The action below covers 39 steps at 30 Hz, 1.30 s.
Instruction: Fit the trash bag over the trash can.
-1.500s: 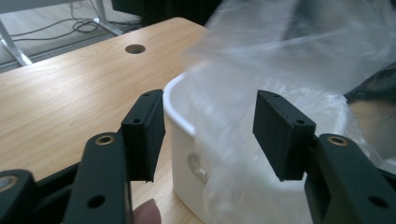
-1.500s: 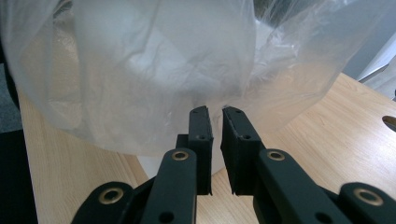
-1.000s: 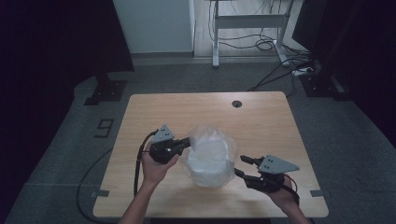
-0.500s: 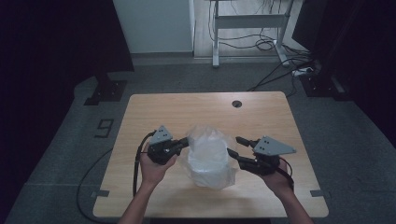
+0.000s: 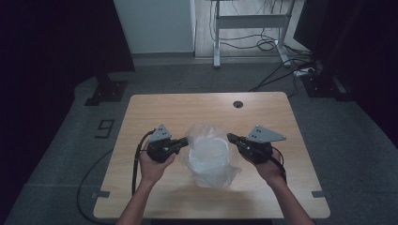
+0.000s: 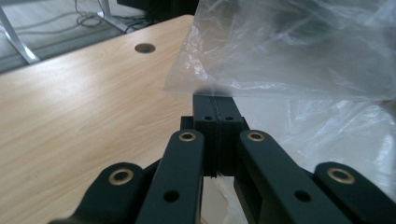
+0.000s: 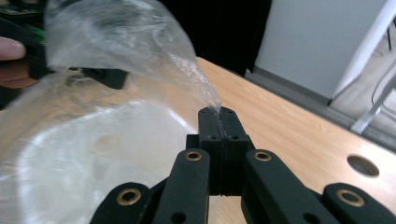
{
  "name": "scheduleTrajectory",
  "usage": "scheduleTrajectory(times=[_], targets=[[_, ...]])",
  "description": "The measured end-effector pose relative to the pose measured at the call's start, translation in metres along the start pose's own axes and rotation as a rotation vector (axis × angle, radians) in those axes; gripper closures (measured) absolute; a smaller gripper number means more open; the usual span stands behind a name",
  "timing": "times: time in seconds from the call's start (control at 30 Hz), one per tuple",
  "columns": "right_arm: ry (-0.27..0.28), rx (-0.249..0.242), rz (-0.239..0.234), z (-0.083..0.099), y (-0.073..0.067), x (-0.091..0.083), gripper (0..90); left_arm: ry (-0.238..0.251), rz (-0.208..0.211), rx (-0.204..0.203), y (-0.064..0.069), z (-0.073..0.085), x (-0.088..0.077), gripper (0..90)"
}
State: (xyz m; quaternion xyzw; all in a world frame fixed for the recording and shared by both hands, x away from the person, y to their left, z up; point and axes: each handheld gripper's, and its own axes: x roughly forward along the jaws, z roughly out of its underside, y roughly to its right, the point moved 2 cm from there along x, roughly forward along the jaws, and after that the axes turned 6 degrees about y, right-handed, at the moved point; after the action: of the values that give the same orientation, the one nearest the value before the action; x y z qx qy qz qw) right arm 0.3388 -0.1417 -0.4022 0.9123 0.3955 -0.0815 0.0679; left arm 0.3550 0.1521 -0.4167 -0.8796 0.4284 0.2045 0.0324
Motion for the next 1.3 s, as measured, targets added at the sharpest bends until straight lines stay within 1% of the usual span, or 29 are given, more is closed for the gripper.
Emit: scheduleTrajectory(times=[0.07, 0.13, 0.2, 0.27, 0.33, 0.47, 0.6, 0.73, 0.77, 0.8, 0.83, 0.93, 1.03, 1.1, 1.2, 1.3], targets=[[-0.019, 0.025, 0.02, 0.006, 0.005, 0.004, 89.0, -0.009, 0.002, -0.015, -0.004, 0.003, 0.002, 89.8], [-0.033, 0.053, 0.035, 0.014, 0.008, 0.007, 89.0, -0.014, -0.002, -0.022, -0.006, 0.006, 0.002, 89.8], [-0.052, 0.064, 0.047, 0.023, 0.011, 0.011, 89.0, -0.019, 0.0, -0.029, -0.007, 0.009, 0.003, 89.7], [-0.067, 0.078, 0.047, 0.03, 0.013, 0.014, 89.0, -0.028, 0.003, -0.036, -0.008, 0.011, 0.005, 89.7], [-0.083, 0.082, 0.052, 0.034, 0.014, 0.017, 88.9, -0.039, 0.005, -0.045, -0.01, 0.011, 0.008, 89.6], [-0.093, 0.084, 0.057, 0.036, 0.016, 0.023, 88.7, -0.056, 0.01, -0.066, -0.014, 0.012, 0.012, 89.3], [-0.111, 0.089, 0.059, 0.038, 0.019, 0.03, 88.5, -0.085, 0.018, -0.086, -0.017, 0.013, 0.017, 88.7], [-0.134, 0.095, 0.06, 0.042, 0.021, 0.035, 88.2, -0.096, 0.02, -0.108, -0.021, 0.014, 0.02, 88.0], [-0.139, 0.097, 0.06, 0.043, 0.021, 0.036, 88.1, -0.098, 0.027, -0.113, -0.021, 0.014, 0.02, 87.9], [-0.143, 0.098, 0.058, 0.044, 0.022, 0.037, 88.1, -0.103, 0.031, -0.115, -0.021, 0.014, 0.02, 87.6], [-0.148, 0.103, 0.057, 0.044, 0.022, 0.038, 88.2, -0.11, 0.026, -0.112, -0.021, 0.015, 0.021, 87.4], [-0.16, 0.1, 0.056, 0.047, 0.021, 0.039, 88.2, -0.118, 0.029, -0.125, -0.023, 0.017, 0.022, 87.0], [-0.167, 0.094, 0.058, 0.05, 0.021, 0.039, 88.2, -0.13, 0.029, -0.126, -0.025, 0.019, 0.022, 86.9], [-0.166, 0.091, 0.062, 0.052, 0.02, 0.039, 88.2, -0.128, 0.027, -0.123, -0.024, 0.02, 0.023, 87.0], [-0.162, 0.088, 0.064, 0.055, 0.02, 0.038, 88.2, -0.13, 0.016, -0.101, -0.023, 0.02, 0.023, 87.3], [-0.16, 0.089, 0.063, 0.056, 0.02, 0.037, 88.3, -0.115, 0.012, -0.079, -0.022, 0.022, 0.022, 87.6]])
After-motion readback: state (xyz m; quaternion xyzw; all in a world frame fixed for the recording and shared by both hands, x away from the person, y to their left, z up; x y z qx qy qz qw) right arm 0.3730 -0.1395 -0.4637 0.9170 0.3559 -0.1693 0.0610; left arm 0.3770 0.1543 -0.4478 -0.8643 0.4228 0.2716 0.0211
